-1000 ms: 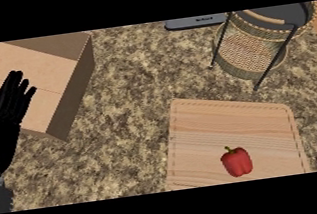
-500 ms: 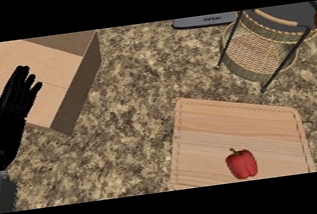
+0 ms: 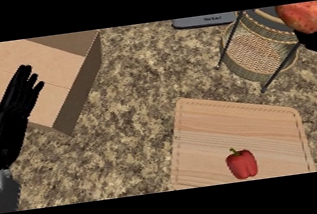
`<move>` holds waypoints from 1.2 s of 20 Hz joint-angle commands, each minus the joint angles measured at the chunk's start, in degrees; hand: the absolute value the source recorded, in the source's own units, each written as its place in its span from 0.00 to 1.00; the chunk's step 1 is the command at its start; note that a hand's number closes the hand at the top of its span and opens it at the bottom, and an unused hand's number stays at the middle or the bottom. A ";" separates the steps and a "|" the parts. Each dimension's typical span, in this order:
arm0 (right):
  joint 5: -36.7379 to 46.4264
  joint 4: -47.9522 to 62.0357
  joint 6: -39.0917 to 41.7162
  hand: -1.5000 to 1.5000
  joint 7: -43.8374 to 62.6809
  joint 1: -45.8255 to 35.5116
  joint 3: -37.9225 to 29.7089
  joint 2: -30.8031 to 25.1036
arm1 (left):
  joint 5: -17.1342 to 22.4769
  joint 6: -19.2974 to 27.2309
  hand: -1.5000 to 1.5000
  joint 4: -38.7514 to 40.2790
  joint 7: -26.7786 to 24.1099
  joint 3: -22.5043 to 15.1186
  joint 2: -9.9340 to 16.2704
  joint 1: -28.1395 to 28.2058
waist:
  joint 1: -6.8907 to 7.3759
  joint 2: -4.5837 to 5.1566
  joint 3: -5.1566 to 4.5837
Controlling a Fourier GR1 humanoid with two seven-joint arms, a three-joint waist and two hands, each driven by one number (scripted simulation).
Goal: Pick the sweet potato from the cutting board and place it in the tiered basket
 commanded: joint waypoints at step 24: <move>13.72 29.01 -18.42 0.00 -13.34 -12.81 1.26 12.83 | 0.26 -1.27 0.50 4.14 4.88 -0.35 -2.89 2.10 | -0.18 1.23 -1.12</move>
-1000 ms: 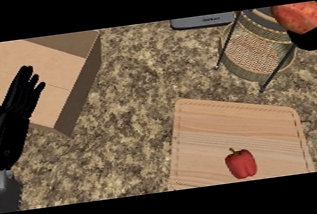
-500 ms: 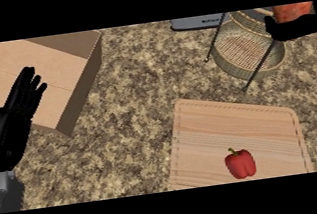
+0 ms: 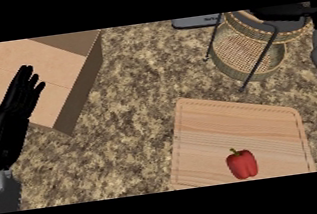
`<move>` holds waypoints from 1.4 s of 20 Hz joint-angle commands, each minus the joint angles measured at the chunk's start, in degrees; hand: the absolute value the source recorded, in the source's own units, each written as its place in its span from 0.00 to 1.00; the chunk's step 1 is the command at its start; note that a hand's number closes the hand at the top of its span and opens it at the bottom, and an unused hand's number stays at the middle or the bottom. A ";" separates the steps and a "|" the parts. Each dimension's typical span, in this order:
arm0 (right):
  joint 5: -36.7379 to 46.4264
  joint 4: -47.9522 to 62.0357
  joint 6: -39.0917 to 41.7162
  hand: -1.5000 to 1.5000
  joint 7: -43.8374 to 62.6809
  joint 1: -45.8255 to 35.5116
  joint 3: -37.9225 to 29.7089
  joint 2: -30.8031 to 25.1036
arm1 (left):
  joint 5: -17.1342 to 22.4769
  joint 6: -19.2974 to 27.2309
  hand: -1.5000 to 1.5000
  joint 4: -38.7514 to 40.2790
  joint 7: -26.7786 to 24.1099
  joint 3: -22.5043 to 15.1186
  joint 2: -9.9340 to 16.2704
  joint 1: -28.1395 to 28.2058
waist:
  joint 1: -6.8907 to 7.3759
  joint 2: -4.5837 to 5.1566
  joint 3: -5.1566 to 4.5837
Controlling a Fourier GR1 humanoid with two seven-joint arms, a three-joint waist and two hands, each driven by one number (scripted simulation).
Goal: Pick the sweet potato from the cutting board and place it in the tiered basket
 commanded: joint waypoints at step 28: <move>-27.40 4.81 -5.19 0.00 -13.99 -0.59 -33.45 -6.99 | 0.13 -1.36 0.50 4.35 2.53 2.34 -1.82 6.12 | -4.01 0.39 -1.05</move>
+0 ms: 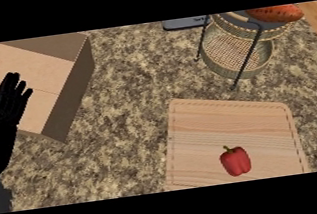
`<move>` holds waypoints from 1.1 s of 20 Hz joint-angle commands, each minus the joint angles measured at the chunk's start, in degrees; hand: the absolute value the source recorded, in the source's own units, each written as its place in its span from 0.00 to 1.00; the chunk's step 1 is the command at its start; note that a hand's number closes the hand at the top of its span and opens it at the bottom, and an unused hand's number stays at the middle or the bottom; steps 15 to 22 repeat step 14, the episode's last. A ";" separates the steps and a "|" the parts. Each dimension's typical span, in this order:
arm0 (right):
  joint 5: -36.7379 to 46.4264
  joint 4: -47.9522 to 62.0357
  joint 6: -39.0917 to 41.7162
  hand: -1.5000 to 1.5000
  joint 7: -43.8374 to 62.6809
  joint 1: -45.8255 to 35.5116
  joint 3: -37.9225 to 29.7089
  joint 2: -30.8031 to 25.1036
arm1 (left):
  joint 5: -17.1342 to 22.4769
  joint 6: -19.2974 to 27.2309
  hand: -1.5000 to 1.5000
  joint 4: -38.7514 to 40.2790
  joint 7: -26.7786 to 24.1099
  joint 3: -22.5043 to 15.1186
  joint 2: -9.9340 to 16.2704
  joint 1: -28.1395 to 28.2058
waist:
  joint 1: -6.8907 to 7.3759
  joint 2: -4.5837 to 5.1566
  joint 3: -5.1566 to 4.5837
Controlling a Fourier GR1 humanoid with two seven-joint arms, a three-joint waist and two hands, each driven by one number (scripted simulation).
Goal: Pick the sweet potato from the cutting board and place it in the tiered basket
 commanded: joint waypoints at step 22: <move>-13.98 0.73 18.73 0.00 -4.73 17.11 -18.41 -18.32 | 1.28 -1.99 0.50 4.92 1.18 -0.40 -2.63 5.25 | -0.73 0.99 -1.31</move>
